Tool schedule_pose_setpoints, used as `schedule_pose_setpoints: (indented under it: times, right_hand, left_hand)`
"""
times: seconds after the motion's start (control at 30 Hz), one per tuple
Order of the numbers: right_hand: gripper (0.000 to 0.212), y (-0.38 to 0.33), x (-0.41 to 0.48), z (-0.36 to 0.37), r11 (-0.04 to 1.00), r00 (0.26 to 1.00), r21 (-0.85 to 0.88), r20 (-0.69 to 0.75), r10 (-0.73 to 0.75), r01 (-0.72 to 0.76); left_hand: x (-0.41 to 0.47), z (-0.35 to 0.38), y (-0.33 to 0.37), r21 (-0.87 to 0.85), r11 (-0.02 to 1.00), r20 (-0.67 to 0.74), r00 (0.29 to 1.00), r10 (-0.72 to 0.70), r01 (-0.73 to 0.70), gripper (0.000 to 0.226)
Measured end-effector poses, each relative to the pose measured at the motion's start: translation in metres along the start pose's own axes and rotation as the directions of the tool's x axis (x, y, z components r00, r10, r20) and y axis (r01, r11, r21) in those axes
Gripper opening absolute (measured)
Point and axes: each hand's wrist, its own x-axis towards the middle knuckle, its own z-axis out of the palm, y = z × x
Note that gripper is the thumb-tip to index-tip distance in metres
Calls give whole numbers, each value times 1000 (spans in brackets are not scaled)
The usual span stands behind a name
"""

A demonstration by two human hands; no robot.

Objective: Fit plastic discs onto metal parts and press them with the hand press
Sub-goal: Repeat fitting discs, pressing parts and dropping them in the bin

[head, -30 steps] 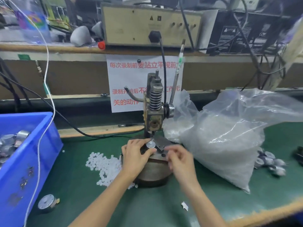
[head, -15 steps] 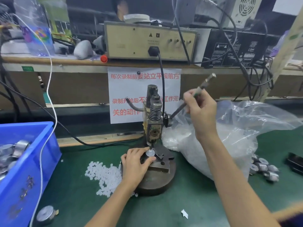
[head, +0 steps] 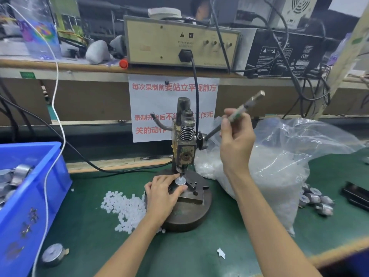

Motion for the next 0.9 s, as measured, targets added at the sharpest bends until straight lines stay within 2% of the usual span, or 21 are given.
schedule_pose_setpoints:
  times: [0.07,0.23,0.3,0.37,0.47,0.57,0.73,0.8,0.9]
  right_hand:
    - [27,-1,17,7,997,997,3,25,78,-79]
    - [60,9,9,3,963,948,-49,168,269,-264]
    - [55,21,-19,-8,939,926,-105,162,341,-327]
    - [34,34,-51,-22,894,889,-175,137,437,-413]
    - [18,50,-93,-42,762,758,-306,163,632,-570]
    - [18,54,-119,-59,651,614,-360,226,756,-668]
    - [18,39,-131,-88,525,436,-234,343,832,-818]
    - [20,30,-138,-108,503,406,-272,342,848,-820]
    - [21,21,-153,-148,479,408,-376,255,877,-793]
  left_hand:
    - [0,0,-1,-2,1000,-2,1000,0,0,44]
    - [-1,0,-1,-2,1000,-6,1000,8,-8,42]
    - [1,-1,-2,-2,1000,-4,1000,12,-12,41]
    - [3,-3,-1,25,1000,7,1000,17,-17,40]
    - [0,-8,8,68,998,-21,1000,-1,3,38]
    - [-22,-12,24,-35,999,-64,998,1,-3,30]
    - [-78,-8,63,-168,974,119,978,172,-150,27]
    - [-95,-3,80,-211,969,198,965,170,-127,25]
    - [-118,14,106,-334,941,365,914,175,-47,19]
